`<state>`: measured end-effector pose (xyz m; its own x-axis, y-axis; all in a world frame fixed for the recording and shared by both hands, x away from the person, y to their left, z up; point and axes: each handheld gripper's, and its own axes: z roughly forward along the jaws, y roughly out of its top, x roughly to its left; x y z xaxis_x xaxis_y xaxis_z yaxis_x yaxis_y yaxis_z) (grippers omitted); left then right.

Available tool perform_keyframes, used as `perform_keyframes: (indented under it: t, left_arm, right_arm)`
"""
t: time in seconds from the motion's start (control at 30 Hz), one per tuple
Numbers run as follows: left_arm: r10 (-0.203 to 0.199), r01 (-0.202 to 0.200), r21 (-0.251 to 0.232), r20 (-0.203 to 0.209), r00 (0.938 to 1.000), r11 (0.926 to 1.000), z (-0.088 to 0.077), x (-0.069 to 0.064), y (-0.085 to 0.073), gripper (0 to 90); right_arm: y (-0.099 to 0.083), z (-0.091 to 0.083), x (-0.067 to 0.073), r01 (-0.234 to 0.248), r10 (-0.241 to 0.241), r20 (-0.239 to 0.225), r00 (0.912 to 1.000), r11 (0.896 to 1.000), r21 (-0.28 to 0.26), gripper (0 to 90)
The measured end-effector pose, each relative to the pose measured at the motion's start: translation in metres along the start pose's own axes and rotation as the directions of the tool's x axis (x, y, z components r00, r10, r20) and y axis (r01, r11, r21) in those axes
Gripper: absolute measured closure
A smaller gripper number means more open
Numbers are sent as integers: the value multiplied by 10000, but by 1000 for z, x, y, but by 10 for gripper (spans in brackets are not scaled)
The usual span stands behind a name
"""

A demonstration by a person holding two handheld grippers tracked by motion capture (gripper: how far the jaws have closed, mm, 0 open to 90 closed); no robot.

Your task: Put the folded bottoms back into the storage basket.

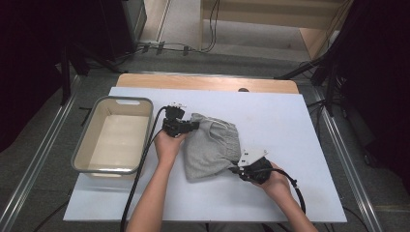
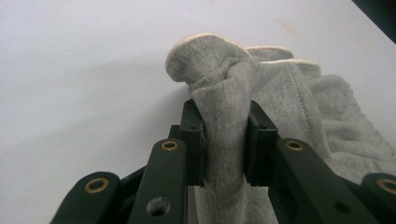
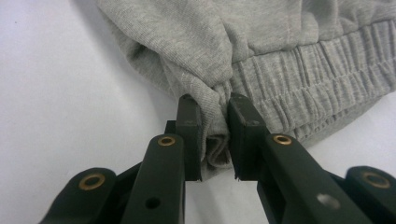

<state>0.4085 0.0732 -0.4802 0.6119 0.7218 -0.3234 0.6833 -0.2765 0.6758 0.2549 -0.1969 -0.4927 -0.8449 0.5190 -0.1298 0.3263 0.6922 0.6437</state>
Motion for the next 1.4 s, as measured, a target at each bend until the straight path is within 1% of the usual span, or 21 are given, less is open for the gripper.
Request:
perform_keyframes:
  t: [0.1, 0.13, 0.17, 0.27, 0.33, 0.4, 0.6, 0.7, 0.73, 0.77, 0.9, 1.0, 1.1, 1.4]
  left_arm:
    - [123, -123, -23, 10, 9999, 9999, -5, -1, 1, 734]
    - [123, -123, -23, 10, 9999, 9999, -5, -1, 1, 734]
    - [174, -174, -90, 7, 9998, 9998, -7, -3, 2, 734]
    - [201, -201, -127, 16, 9998, 9997, -9, -4, 3, 735]
    - [342, -341, -186, 33, 9994, 9992, -11, -6, 3, 735]
    - [346, -345, -204, 51, 9994, 9992, -12, -6, 4, 735]
    - [466, -464, -311, 71, 9989, 9984, -17, -9, 5, 736]
    - [538, -534, -379, 109, 9985, 9979, -19, -11, 6, 737]
    - [598, -592, -437, 124, 9981, 9973, -20, -12, 6, 737]
    - [745, -738, -502, 124, 9971, 9960, -22, -13, 6, 738]
    - [770, -760, -558, 157, 9969, 9955, -24, -14, 7, 739]
    - [782, -767, -624, 209, 9967, 9951, -25, -14, 7, 739]
    - [899, -881, -695, 232, 9957, 9937, -27, -16, 8, 738]
    - [1059, -1025, -981, 294, 9939, 9899, -35, -19, 10, 739]
  right_arm:
    - [0, -3, -2, -108, 106, -109, 9999, 9997, -232, 742]
    - [0, -3, -2, -108, 106, -109, 9999, 9997, -232, 742]
    - [0, -4, -3, -217, 211, -171, 9996, 9991, -357, 742]
    - [0, -6, -3, -249, 241, -197, 9995, 9987, -453, 742]
    - [0, -8, -4, -239, 228, -199, 9995, 9978, -611, 743]
    - [0, -9, -4, -238, 227, -186, 9996, 9977, -632, 742]
    - [0, -14, -6, -461, 440, -274, 9987, 9956, -814, 742]
    - [0, -16, -7, -440, 419, -256, 9988, 9949, -904, 742]
    - [0, -16, -7, -440, 419, -256, 9988, 9949, -904, 742]
    - [0, -18, -9, -469, 445, -260, 9987, 9936, -1029, 742]
    - [0, -22, -10, -608, 571, -345, 9978, 9912, -1180, 742]
    - [0, -23, -11, -609, 574, -325, 9978, 9906, -1229, 743]
    - [1, -25, -12, -633, 596, -323, 9977, 9896, -1294, 742]
    - [3, -31, -13, -680, 638, -320, 9975, 9855, -1556, 742]
